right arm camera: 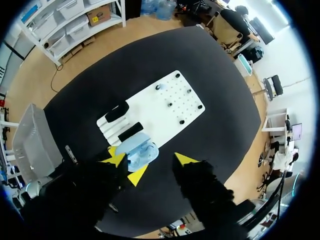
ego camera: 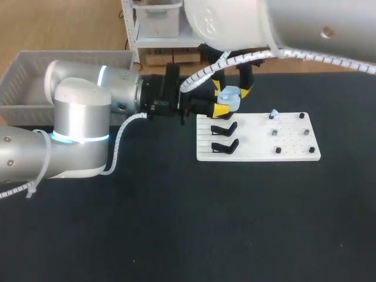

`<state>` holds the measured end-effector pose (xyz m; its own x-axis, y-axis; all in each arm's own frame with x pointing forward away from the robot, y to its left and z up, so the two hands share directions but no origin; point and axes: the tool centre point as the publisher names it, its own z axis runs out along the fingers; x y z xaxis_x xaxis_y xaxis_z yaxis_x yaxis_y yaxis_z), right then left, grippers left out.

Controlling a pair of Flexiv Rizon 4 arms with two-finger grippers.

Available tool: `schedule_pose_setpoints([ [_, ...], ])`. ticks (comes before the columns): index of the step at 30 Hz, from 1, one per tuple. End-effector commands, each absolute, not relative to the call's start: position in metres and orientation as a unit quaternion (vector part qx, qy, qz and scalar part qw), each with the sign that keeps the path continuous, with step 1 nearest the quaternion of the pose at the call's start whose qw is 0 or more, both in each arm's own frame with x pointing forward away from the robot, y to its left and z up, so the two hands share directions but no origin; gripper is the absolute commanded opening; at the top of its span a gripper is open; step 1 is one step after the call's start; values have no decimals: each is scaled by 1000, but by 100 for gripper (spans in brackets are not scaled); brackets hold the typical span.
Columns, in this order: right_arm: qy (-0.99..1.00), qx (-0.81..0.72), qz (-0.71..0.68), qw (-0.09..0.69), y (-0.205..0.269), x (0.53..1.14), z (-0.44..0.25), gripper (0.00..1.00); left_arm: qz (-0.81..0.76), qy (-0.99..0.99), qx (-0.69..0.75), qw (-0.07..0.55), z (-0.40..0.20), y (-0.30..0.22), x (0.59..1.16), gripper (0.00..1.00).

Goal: Pick up each earbud case from the left stands, insert the matching earbuds, close the lid, and place the case in the box.

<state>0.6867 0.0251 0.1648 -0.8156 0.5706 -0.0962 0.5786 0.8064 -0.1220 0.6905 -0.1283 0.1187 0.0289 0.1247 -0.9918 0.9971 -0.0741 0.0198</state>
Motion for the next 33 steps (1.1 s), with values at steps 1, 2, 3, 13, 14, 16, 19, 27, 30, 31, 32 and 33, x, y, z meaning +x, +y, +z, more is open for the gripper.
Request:
schedule_pose_setpoints([
  [1, 960, 270, -7, 66, 4, 668, 169, 83, -477, 506, 554, 458, 118, -128, 689, 0],
  [2, 961, 265, -1, 77, 1, 667, 169, 76, -477, 506, 554, 458, 118, -128, 689, 0],
  [3, 961, 262, 11, 92, -4, 666, 170, 66, -477, 506, 554, 458, 118, -128, 689, 0],
  [13, 959, 206, 82, 177, -57, 675, 167, 75, -477, 506, 554, 458, 118, -128, 689, 0],
  [14, 957, 210, 90, 178, -61, 677, 167, 75, -477, 506, 554, 458, 118, -128, 689, 0],
  [16, 954, 214, 94, 188, -68, 682, 167, 75, -477, 506, 554, 458, 118, -128, 689, 0],
  [19, 951, 218, 103, 192, -75, 689, 164, 69, -477, 506, 554, 458, 118, -128, 689, 0],
  [27, 962, 176, 90, 189, -71, 707, 136, 49, -477, 506, 554, 458, 118, -128, 689, 0],
  [30, 965, 163, 80, 190, -72, 714, 126, 48, -477, 506, 554, 458, 118, -128, 689, 0],
  [31, 966, 160, 76, 190, -74, 716, 122, 48, -477, 506, 554, 458, 118, -128, 689, 0],
  [32, 967, 156, 72, 190, -74, 717, 118, 48, -477, 506, 554, 458, 118, -128, 689, 0],
  [33, 968, 151, 67, 190, -76, 719, 114, 49, -477, 506, 554, 458, 118, -128, 689, 0],
])
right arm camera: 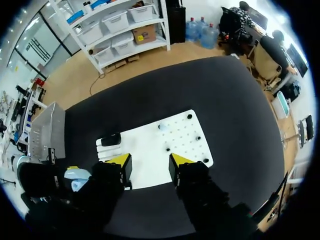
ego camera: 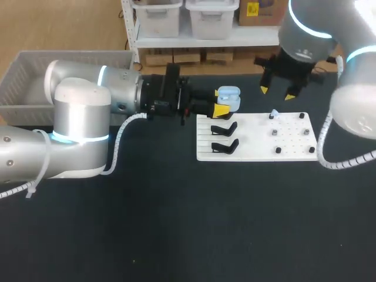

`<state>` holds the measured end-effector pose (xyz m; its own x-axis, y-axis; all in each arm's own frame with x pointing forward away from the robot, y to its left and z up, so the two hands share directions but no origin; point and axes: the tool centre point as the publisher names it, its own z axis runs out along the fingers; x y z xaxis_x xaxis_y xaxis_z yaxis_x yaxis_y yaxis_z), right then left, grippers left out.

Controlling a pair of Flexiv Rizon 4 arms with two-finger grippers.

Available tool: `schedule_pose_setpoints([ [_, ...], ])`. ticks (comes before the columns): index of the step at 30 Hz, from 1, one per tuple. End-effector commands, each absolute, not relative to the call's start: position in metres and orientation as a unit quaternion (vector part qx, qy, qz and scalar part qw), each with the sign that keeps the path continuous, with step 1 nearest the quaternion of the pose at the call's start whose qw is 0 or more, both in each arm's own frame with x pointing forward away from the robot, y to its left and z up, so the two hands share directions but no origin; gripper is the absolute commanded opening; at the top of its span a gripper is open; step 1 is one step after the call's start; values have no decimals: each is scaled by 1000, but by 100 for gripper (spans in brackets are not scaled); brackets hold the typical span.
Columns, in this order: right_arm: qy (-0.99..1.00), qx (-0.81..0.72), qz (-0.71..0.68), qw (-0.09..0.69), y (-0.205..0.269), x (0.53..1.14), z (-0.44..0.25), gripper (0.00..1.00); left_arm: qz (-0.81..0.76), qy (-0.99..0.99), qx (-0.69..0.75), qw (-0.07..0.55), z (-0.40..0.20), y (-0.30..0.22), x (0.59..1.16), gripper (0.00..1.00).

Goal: Pick up each earbud case from the left stands, insert the matching earbuds, close the lid, and place the case in the box.

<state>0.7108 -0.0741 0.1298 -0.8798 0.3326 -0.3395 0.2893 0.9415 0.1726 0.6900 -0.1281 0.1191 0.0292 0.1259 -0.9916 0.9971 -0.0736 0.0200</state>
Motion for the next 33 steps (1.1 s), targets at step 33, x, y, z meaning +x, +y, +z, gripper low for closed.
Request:
schedule_pose_setpoints([
  [33, 978, 119, 62, 163, -108, 750, 29, 39, -477, 506, 554, 458, 118, -128, 689, 0],
])
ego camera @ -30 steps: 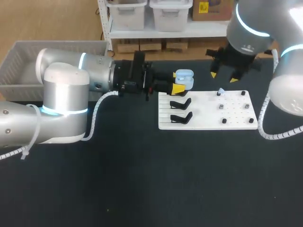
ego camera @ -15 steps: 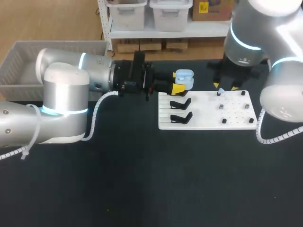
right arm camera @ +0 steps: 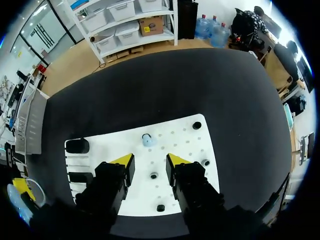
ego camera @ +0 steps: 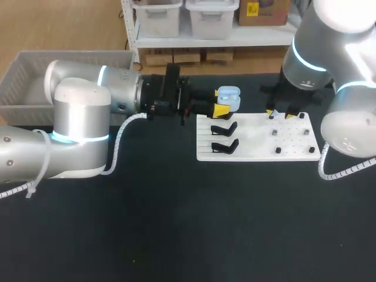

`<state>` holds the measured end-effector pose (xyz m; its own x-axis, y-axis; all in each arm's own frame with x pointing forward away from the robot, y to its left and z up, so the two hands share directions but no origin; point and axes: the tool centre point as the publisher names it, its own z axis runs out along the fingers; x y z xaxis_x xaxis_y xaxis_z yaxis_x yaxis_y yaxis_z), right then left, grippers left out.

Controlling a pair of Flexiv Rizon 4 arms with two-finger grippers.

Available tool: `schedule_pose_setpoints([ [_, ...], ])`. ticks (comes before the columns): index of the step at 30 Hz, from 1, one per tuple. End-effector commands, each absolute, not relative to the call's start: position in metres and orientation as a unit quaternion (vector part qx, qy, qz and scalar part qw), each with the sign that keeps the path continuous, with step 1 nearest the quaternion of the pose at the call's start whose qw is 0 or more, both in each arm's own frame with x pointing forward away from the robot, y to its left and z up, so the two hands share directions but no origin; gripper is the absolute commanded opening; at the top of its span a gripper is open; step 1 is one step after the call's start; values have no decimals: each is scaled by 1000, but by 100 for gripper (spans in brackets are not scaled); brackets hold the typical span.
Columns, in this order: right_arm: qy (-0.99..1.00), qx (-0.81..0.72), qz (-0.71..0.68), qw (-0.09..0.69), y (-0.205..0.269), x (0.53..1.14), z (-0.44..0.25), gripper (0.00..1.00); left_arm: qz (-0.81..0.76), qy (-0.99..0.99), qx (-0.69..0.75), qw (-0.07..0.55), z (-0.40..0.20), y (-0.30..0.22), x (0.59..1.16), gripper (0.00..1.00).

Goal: Pick up each earbud case from the left stands, insert the matching earbuds, close the lid, and place the case in the box.

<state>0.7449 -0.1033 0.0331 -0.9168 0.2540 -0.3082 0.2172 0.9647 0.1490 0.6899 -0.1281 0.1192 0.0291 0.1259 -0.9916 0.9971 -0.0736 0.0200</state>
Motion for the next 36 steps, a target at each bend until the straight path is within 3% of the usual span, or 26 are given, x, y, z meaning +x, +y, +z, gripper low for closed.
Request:
schedule_pose_setpoints([
  [1, 977, 118, 65, 162, -110, 751, 28, 38, -477, 506, 554, 458, 118, -128, 689, 0],
  [36, 978, 127, 94, 135, -103, 766, 16, 28, -477, 506, 554, 458, 118, -128, 689, 0],
])
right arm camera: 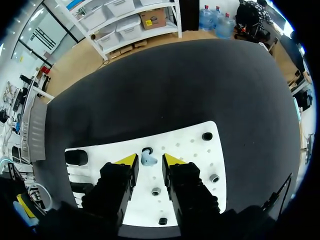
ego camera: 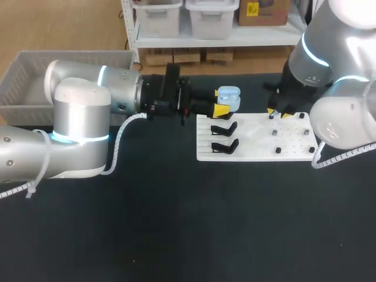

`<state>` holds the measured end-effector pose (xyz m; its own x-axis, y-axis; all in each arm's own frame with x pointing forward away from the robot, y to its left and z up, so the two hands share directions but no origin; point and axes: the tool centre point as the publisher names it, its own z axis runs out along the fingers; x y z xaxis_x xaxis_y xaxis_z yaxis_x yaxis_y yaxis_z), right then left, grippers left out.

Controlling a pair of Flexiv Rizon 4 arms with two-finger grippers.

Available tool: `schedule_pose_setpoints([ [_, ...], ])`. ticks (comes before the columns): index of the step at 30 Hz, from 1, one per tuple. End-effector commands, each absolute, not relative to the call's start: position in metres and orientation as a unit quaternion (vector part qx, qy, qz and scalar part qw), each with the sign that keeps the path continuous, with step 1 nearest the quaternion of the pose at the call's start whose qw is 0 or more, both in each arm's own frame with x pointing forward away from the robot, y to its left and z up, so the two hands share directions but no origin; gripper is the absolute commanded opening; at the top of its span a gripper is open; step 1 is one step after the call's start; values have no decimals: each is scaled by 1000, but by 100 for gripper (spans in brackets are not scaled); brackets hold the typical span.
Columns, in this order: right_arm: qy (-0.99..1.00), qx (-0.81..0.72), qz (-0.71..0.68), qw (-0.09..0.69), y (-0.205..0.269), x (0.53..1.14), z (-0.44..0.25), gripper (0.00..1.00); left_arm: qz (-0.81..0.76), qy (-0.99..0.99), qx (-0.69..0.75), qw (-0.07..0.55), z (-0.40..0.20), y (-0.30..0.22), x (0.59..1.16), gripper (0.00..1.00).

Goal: Pick up each earbud case from the left stands, insert the matching earbuds, close the lid, and place the case in the box.

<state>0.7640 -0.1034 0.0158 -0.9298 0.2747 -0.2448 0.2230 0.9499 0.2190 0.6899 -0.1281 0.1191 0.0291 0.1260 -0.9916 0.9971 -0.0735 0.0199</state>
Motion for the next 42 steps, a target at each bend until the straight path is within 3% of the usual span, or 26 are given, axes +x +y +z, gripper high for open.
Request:
schedule_pose_setpoints([
  [1, 978, 127, 94, 134, -103, 766, 16, 27, -477, 506, 554, 458, 118, -128, 689, 0],
  [16, 980, 128, 92, 124, -102, 766, 10, 22, -477, 506, 554, 458, 118, -128, 689, 0],
  [18, 980, 128, 92, 124, -102, 766, 10, 16, -477, 506, 554, 458, 118, -128, 689, 0],
  [19, 980, 128, 92, 124, -102, 766, 10, 4, -477, 506, 554, 458, 118, -128, 689, 0],
  [20, 980, 128, 92, 124, -102, 766, 10, 0, -477, 506, 554, 458, 118, -128, 689, 0],
  [42, 979, 94, 92, 158, -86, 728, 94, 0, -477, 506, 554, 458, 118, -128, 689, 0],
])
